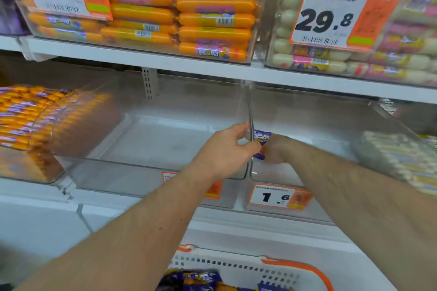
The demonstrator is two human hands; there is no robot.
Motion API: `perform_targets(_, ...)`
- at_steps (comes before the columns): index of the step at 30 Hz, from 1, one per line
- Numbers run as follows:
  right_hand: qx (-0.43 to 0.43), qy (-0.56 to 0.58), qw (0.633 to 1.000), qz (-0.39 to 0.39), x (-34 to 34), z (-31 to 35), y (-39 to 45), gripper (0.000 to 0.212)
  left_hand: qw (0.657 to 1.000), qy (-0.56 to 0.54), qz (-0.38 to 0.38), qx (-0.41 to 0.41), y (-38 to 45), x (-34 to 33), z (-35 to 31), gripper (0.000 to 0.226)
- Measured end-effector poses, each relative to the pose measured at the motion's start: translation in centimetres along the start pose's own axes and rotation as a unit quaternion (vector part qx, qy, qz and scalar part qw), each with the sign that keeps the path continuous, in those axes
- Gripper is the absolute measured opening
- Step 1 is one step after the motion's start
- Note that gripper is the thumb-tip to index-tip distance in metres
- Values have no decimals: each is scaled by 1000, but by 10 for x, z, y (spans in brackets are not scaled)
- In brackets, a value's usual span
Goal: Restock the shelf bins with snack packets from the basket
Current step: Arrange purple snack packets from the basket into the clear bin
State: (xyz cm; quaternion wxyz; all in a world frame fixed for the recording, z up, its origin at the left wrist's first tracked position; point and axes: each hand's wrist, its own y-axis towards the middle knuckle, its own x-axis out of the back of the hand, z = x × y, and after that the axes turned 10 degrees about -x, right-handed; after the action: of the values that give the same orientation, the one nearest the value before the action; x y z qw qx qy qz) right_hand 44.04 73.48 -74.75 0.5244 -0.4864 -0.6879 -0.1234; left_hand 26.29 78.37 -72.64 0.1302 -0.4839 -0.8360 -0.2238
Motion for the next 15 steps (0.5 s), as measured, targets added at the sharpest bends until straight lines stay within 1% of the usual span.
perform_targets(2,5,-13,1000,14,1,0,-1,35,1000,26,0,-15,-1,-5,-2,55)
perform_targets(4,2,-18,1000,25,3,0,-5,39,999,34,-1,-17,0,-8,-2,68)
perform_targets(7,11,-28,999,32,2,-1,-11,40,999,42,-5,-15,1,-8,0,69)
perform_targets(11,18,55,995,86,2,-10,-26,43,998,65,-10,-3,2,-9,2,74)
perform_targets(13,-1,101,993,56,7,-14,-39,42,998,56,-17,6,1,-8,0,84)
perform_targets(15,-25,182,983,-20,10,-17,-52,38,999,48,-20,2,-1,-7,-3,83)
